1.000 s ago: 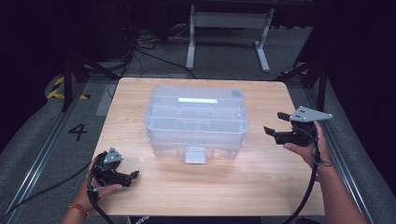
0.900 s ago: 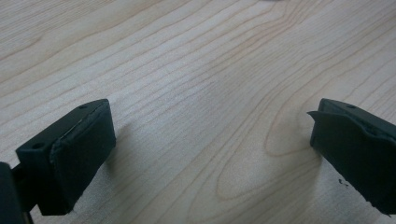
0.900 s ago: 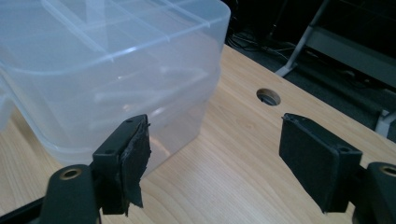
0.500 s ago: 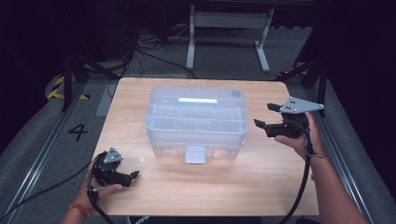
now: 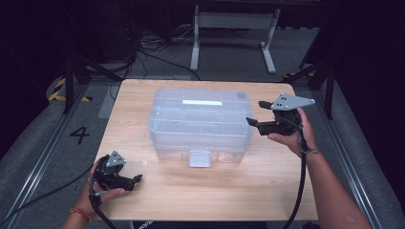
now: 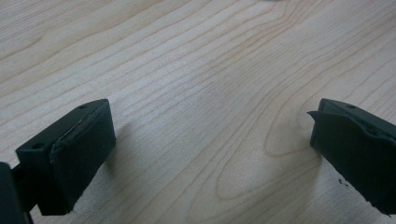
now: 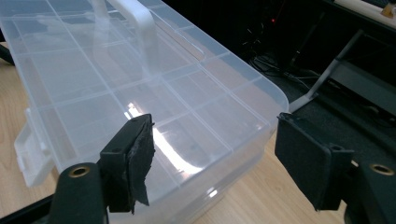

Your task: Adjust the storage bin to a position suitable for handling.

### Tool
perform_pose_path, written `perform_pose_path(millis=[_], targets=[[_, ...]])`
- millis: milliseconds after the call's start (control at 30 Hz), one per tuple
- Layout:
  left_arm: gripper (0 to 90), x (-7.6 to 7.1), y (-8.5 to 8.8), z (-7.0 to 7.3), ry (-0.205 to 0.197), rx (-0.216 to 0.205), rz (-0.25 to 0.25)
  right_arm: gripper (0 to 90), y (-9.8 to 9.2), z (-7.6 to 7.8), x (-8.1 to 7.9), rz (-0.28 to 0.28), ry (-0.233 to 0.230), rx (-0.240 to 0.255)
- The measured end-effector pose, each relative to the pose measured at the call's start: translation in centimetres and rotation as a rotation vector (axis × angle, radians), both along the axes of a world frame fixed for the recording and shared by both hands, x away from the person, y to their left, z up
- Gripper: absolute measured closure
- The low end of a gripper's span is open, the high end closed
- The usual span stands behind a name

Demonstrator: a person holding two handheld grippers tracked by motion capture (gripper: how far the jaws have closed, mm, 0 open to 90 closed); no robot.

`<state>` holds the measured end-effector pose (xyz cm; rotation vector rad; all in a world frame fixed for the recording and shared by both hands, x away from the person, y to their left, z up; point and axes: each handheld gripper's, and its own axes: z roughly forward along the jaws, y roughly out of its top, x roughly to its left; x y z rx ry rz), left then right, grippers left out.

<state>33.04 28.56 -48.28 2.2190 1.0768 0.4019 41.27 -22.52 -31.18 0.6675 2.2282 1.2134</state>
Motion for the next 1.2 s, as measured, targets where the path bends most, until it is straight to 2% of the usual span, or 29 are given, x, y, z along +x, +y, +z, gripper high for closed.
perform_pose_path(millis=[267,633,1033,1200], targets=[[0.5,0.0,0.0,0.0,-0.006,0.007,-0.004,28.8,2.4,0.6,0.6,0.032,-0.009,-0.023],[0.5,0.0,0.0,0.0,-0.003,0.007,-0.004,30.9,5.1,0.9,1.4,0.076,0.003,-0.059],[0.5,0.0,0.0,0.0,0.0,0.003,-0.001,34.3,6.7,1.0,2.2,0.104,0.008,-0.072],[0.5,0.0,0.0,0.0,-0.007,0.006,-0.003,36.3,7.4,0.8,2.7,0.122,0.026,-0.081]])
